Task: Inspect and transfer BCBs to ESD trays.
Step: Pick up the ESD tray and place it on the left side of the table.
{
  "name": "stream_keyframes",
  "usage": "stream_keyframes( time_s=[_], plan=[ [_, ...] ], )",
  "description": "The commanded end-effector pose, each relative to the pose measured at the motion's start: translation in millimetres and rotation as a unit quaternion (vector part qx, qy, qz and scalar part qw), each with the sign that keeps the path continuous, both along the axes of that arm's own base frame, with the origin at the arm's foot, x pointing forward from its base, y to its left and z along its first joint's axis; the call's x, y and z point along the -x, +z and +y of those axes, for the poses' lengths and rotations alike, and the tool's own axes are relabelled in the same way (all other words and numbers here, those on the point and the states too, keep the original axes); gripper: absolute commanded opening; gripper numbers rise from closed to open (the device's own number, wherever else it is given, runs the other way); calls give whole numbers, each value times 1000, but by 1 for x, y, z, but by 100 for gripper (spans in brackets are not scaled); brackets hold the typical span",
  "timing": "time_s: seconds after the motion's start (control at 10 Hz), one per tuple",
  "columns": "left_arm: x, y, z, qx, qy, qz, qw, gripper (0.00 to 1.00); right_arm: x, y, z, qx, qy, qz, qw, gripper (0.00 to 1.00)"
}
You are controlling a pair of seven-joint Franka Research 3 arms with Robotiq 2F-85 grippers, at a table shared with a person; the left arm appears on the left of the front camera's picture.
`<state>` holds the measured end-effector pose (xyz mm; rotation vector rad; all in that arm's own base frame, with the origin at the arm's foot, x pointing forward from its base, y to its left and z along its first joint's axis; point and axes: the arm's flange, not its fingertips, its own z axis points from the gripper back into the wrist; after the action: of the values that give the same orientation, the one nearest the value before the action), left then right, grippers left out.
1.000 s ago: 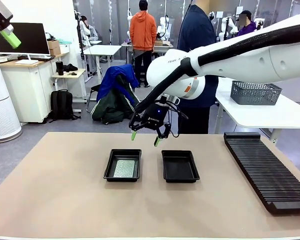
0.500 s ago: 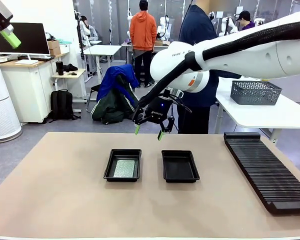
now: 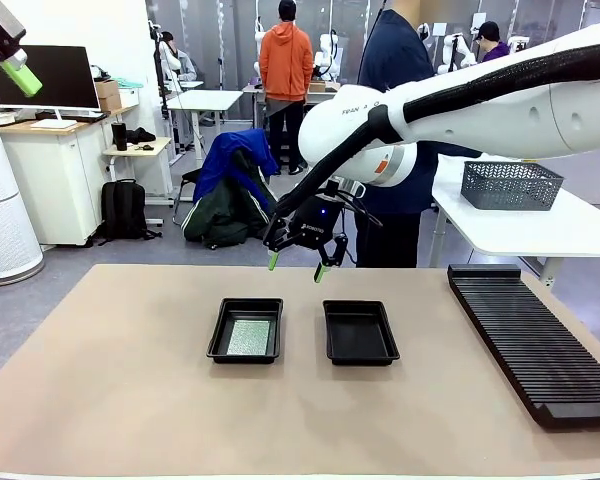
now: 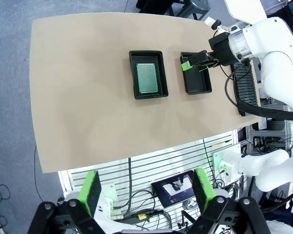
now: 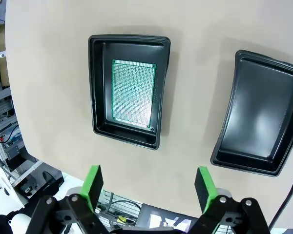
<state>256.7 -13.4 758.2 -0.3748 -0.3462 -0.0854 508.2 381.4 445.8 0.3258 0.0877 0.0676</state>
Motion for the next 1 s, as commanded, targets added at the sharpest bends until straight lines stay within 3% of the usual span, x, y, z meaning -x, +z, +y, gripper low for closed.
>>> stream_keyframes(
  time_s=[0.0, 0.7, 0.9],
  plan=[
    [0, -1, 1, 0, 2, -2, 1000, 100, 1, 0, 1, -1, 0, 1, 1000, 100],
    [0, 0, 0, 0, 0, 0, 1000, 100, 1, 0, 1, -1, 0, 1, 1000, 100],
    [-29, -16, -5, -11, 7, 17, 1000, 100, 10, 6, -16, -33, -19, -8, 999, 100]
  ],
)
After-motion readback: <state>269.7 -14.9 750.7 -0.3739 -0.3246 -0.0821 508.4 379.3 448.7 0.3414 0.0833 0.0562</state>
